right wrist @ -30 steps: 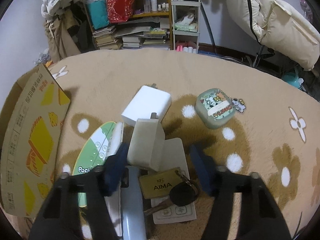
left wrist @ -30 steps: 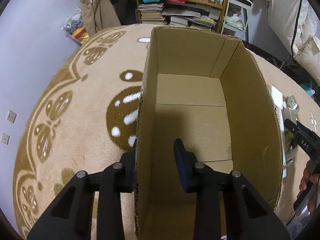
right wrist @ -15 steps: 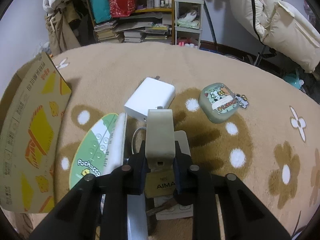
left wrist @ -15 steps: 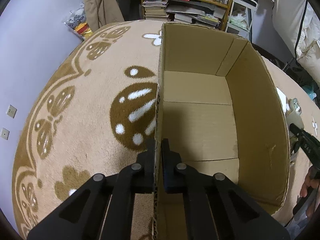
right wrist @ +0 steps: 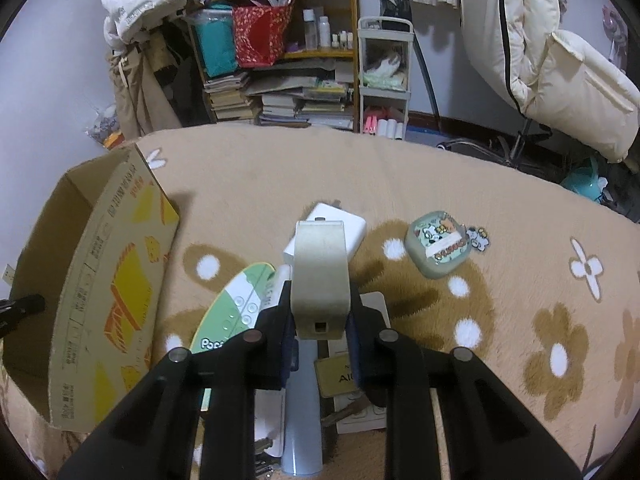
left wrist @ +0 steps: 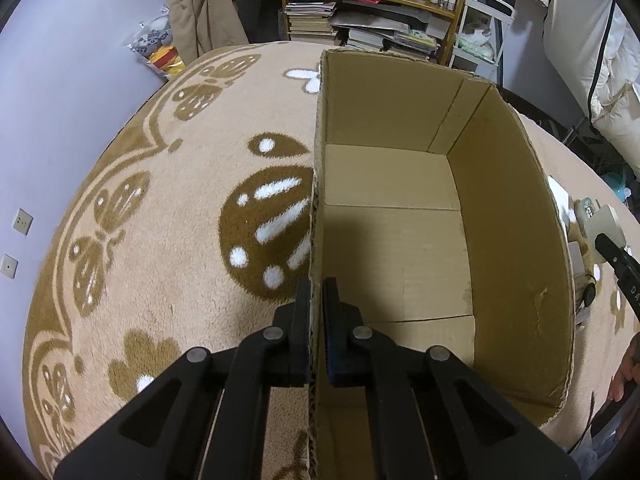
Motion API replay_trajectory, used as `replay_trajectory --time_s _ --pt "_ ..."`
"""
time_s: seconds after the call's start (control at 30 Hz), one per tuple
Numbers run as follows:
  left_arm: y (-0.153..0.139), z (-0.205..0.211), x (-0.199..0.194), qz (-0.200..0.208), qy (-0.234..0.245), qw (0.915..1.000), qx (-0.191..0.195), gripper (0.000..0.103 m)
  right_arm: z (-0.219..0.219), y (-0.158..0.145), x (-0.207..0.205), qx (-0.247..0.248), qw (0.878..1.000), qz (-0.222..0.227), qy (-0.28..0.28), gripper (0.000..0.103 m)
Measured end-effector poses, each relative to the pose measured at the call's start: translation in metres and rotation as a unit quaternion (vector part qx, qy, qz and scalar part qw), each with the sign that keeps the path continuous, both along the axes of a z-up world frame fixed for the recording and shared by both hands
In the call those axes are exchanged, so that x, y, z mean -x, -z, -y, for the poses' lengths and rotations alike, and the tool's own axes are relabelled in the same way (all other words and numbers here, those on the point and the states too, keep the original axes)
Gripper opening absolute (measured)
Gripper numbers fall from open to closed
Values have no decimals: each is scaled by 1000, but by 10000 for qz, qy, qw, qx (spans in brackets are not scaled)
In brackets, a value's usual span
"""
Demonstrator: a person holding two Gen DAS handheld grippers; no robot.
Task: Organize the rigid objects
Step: 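Grasp the white charger block with the right gripper and lift it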
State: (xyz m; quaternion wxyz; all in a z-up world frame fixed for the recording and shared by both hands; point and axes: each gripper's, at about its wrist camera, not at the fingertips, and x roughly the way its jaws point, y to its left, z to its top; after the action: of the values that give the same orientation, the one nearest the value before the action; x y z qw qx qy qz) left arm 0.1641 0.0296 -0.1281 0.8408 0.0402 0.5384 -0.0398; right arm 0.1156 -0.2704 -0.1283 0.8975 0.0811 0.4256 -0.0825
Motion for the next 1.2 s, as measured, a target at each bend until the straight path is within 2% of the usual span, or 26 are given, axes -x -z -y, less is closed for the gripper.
replay_trajectory --time_s 0.17,0.3,0.7,0.9,1.2 --pt "0 -2 0 -38 -42 10000 -9 5 5 -6 5 -253 9996 137 40 24" --pt "1 -3 1 -95 -18 10000 6 5 -1 -15 8 -277 9992 277 -85 24" --pt "2 -3 2 -99 -38 9999 15 4 -53 -66 20 -575 9897 1000 -853 24" --pt "2 -3 2 -94 -32 10000 -10 4 -94 -73 26 -869 9793 1055 -1494 24" --pt "2 -2 3 -125 -60 9999 9 5 -141 -59 35 -711 9705 863 -2136 24"
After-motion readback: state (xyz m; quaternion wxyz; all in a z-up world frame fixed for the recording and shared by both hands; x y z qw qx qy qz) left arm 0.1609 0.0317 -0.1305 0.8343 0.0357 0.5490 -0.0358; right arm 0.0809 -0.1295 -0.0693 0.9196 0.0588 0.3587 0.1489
